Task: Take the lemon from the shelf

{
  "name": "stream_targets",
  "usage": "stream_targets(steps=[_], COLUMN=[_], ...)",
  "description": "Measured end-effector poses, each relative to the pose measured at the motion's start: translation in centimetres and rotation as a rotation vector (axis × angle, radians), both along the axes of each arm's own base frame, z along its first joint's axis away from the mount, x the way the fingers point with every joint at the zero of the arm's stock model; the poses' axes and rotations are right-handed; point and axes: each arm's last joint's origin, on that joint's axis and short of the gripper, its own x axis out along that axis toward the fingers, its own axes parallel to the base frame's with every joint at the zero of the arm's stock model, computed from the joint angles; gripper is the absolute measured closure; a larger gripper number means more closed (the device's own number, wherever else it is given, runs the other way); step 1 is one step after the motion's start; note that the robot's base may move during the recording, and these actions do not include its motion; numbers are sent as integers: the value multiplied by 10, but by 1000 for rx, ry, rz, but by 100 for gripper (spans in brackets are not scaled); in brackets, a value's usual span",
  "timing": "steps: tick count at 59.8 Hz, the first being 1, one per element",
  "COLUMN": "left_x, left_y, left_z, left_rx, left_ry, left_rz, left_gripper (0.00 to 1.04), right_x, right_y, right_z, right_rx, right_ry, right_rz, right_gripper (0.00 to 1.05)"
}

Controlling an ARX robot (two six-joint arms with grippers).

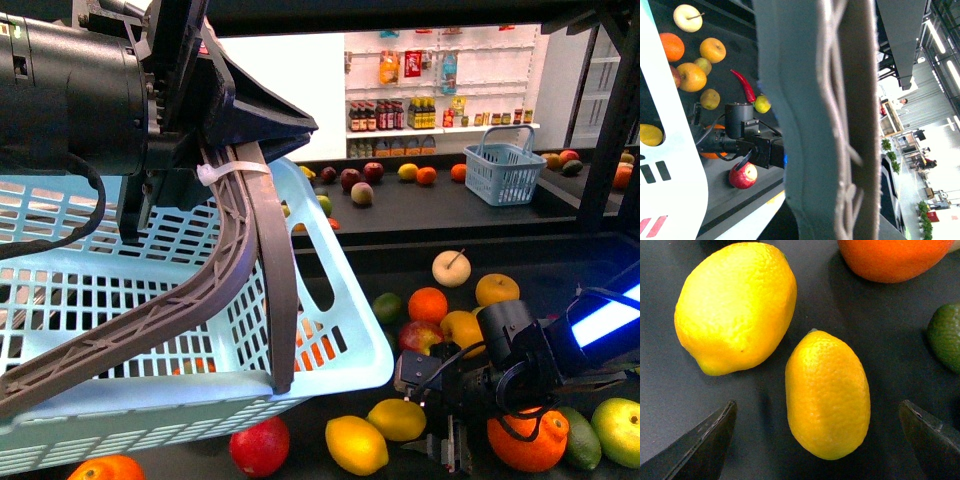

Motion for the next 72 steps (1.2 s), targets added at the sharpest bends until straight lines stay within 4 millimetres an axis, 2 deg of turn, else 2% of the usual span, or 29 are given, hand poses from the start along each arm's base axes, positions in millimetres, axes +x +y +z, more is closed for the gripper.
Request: stream_targets(steps=[31,37,41,46,51,63,68,72], left_x=[0,0,0,0,0,0,0,0], left_y=[0,0,0,0,0,0,0,0], left_z=[0,0,0,0,0,0,0,0], left_rx=[0,0,0,0,0,0,0,0], left_ry=[0,0,0,0,0,0,0,0], left_rz=[0,0,0,0,0,0,0,0], left_gripper=[98,98,98,98,98,98,98,98], right_x=[17,18,18,16,15,7,4,2], right_y=[13,15,16,15,12,1,-7,-14], right_z=[-23,-25,-25,-26,-26,-17,-5,14], right_rx=[40,50,53,48,49,69,97,126], right_ry=[-8,0,13,20,27,-16,-55,-106], right_rz=[-23,-35,-42,-47,-52,-99,-146,-186], right_gripper=[7,18,31,43,52,56,56,56])
